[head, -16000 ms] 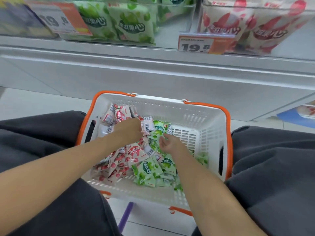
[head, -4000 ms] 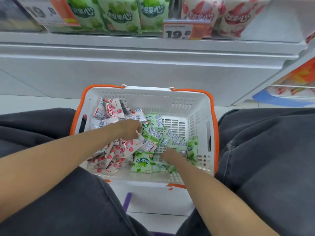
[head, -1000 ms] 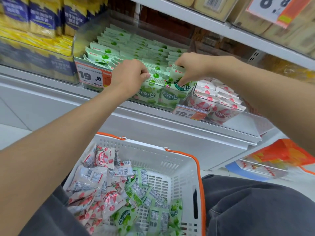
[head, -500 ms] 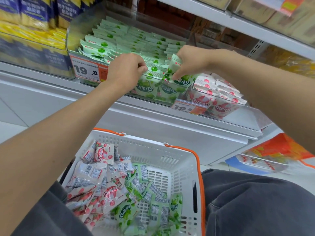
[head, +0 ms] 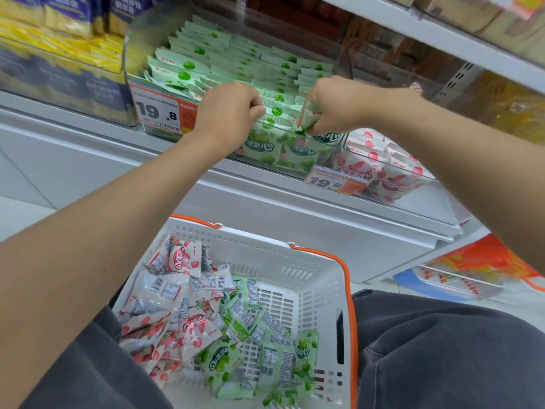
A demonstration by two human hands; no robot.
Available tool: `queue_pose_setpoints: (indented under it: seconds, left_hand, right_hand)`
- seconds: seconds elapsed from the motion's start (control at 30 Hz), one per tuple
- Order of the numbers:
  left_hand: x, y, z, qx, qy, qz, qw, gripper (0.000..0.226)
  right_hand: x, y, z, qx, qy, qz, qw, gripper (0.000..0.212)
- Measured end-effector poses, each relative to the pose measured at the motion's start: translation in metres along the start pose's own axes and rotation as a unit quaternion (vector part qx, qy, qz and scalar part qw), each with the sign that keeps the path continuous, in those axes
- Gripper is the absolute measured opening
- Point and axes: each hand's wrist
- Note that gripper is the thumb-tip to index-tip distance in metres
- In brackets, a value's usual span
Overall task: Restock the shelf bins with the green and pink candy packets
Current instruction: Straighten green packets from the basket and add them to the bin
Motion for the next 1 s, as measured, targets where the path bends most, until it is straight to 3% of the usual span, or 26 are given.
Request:
queue_pose_setpoints:
  seconds: [0.17, 0.3, 0.33, 0.43, 0.6, 0.7, 0.87, 1.0]
  left_hand:
    - [0.001, 0.001, 0.0, -0.002, 0.004, 0.002, 1.0, 0.022]
    - [0.002, 0.001, 0.001, -0.002, 0.011, 0.01, 1.0, 0.023]
    - [0.003, 0.001, 0.0, -0.003, 0.011, 0.01, 1.0, 0.023]
    - [0.003, 0.001, 0.0, -0.004, 0.01, 0.012, 1.0, 0.023]
    - [0.002, 0.003, 0.001, -0.005, 0.005, 0.017, 1.0, 0.022]
    - [0.002, 0.001, 0.002, -0.006, 0.009, 0.025, 1.0, 0.023]
    - [0.005, -0.002, 0.0, -0.003, 0.011, 0.022, 1.0, 0.023]
    - [0.007, -0.002, 0.0, 0.0, 0.017, 0.024, 1.0, 0.022]
  right_hand:
    - [-0.001, 0.006, 0.003, 0.034, -0.017, -0.198, 0.98, 0.053]
    - [0.002, 0.008, -0.003, 0.044, -0.052, -0.191, 0.979, 0.036]
    - [0.005, 0.007, -0.006, 0.045, -0.059, -0.189, 0.979, 0.037]
    - [0.01, 0.003, -0.01, 0.064, -0.088, -0.198, 0.974, 0.071]
    - [0.015, -0.001, -0.015, 0.076, -0.102, -0.21, 0.969, 0.053]
    - [0.009, -0.002, -0.013, 0.082, -0.123, -0.248, 0.957, 0.064]
    - [-0.003, 0.001, -0.012, 0.084, -0.12, -0.156, 0.977, 0.069]
    - [0.001, -0.004, -0.016, 0.116, -0.185, -0.225, 0.95, 0.074]
Point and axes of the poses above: each hand's wrist, its own z-axis away from the middle knuckle, its own x-axis out of the palm, y = z × x, and after that the axes turned 1 degree about -y, right-handed
